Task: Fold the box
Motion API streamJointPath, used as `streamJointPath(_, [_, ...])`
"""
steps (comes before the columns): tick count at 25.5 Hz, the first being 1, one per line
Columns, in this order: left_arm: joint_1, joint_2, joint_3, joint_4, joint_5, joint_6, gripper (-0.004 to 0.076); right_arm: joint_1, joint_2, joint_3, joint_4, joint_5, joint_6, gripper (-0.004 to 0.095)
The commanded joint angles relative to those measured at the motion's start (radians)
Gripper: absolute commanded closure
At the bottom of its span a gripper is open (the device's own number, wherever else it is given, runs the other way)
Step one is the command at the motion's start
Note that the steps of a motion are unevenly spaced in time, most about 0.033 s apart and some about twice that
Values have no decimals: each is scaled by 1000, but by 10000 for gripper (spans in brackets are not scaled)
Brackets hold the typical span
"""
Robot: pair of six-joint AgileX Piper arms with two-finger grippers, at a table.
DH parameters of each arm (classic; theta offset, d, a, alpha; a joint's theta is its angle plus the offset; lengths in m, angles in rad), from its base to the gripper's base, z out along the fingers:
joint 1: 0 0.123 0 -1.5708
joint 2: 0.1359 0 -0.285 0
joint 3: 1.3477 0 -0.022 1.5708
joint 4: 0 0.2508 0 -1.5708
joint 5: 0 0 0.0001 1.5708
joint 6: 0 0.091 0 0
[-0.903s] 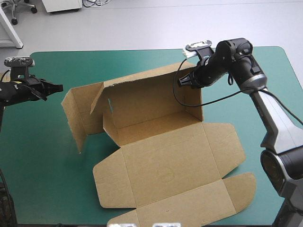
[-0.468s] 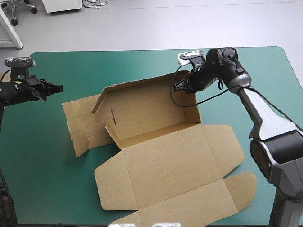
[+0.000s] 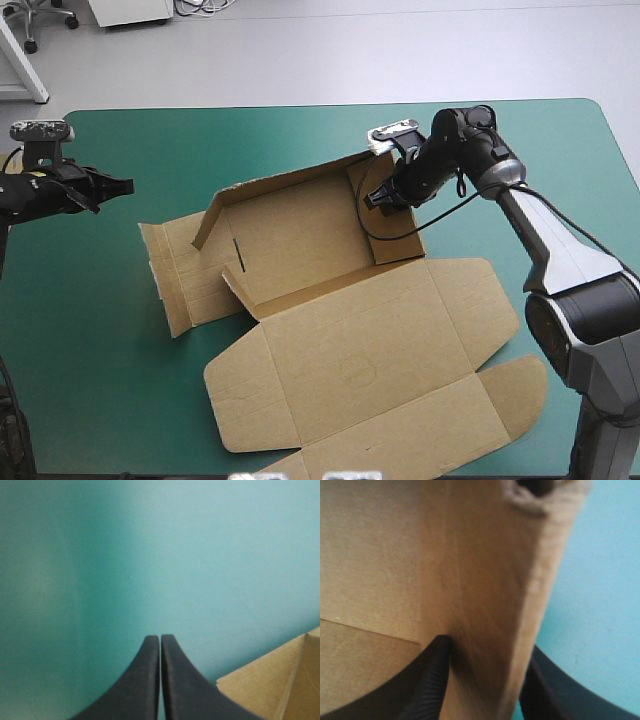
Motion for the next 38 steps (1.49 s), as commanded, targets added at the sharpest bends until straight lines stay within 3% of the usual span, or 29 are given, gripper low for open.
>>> streamJointPath(1, [2,-33,-25,-43,-38,2,719,-5,-108,-24,15,-2,-15,406])
streamJointPath(11, [2,-33,-25,-58,-34,11,719,-5,-238,-24,72,29,-36,408])
streamJointPath(16, [2,-33,-25,-58,-34,11,719,-5,-268,-14,132,-50,-83,408])
streamJointPath(24, [2,-33,-25,-58,-32,13,719,-5,-239,131,37,-217,-83,408])
streamJointPath(28, [2,-33,-25,-58,-37,13,719,-5,-158,134,57,-189,-63,408])
streamJointPath(34, [2,-33,-25,-58,-37,13,719,-5,-126,134,-10,-181,-48,401])
streamJointPath(38, [2,-33,-25,-58,-37,13,719,-5,-109,132,-8,-196,-48,320])
